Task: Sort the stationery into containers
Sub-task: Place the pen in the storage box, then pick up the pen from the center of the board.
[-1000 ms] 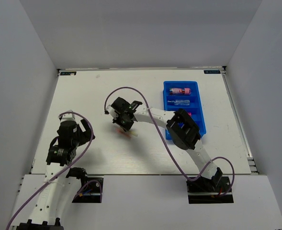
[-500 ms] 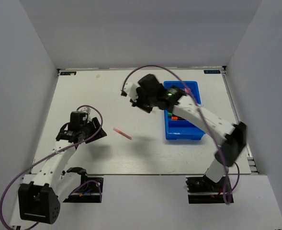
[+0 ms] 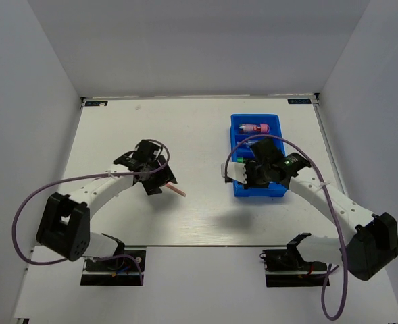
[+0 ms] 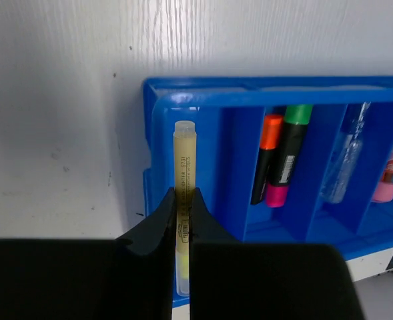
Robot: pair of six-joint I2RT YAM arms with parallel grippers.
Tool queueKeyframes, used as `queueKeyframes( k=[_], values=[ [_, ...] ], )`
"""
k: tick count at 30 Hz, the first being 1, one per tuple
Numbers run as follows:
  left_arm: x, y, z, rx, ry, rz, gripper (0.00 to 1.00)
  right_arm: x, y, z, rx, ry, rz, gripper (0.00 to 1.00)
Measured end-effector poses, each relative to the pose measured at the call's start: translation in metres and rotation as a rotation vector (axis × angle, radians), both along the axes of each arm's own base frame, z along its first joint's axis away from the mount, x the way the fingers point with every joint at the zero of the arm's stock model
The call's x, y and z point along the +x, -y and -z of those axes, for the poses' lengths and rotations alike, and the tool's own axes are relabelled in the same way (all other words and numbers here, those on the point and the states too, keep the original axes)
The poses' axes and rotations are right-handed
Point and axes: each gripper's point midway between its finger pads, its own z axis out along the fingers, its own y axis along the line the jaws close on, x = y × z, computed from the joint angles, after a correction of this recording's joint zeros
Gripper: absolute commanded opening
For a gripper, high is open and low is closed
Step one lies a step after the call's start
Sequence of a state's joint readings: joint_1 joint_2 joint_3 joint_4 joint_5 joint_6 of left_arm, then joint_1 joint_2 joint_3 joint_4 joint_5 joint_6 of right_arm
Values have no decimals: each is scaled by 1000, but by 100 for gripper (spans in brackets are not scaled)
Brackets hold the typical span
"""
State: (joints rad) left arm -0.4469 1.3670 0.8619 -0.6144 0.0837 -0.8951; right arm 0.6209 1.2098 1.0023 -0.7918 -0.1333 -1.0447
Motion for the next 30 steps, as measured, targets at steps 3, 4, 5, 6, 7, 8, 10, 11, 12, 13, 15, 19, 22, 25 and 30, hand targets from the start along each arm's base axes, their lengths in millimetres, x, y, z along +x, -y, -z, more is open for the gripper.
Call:
queueKeyframes(
  k=[3,4,5,6,7,8,10,11,12,13,15,19,22,25,30],
  values=[
    [-1,11,11,16,-53,-27,76,8,17,11,-18,5,-4,0],
    [0,14,13,17,-60,-31,76,12,21,11,-16,16,-2,0],
    [1,18,14,18,-66,-34,76,17,23,10,-11,29,1,0],
    [2,21,15,20,-69,-38,78,23,26,8,-3,42,6,0],
    [3,23,16,22,-70,-40,80,27,28,7,6,51,7,0],
    [3,25,16,24,-73,-43,80,31,30,7,12,59,9,0],
    [3,27,19,25,-81,-52,81,37,34,8,22,63,10,0],
    [2,27,21,28,-87,-59,81,40,35,9,25,62,9,0],
    [2,26,22,31,-94,-65,82,42,37,12,27,55,9,0],
    [2,26,25,33,-101,-73,84,43,37,15,28,44,9,0],
    [2,26,28,37,-113,-87,84,44,39,24,28,13,7,9],
    [1,25,37,47,-142,-109,85,44,39,38,28,-50,10,36],
    [3,27,43,56,-163,-122,85,47,40,38,35,-58,20,72],
    [8,30,45,56,-169,-133,82,51,39,33,53,-48,28,72],
    [11,29,50,70,-179,-160,62,56,34,17,117,-43,62,45]
  ],
)
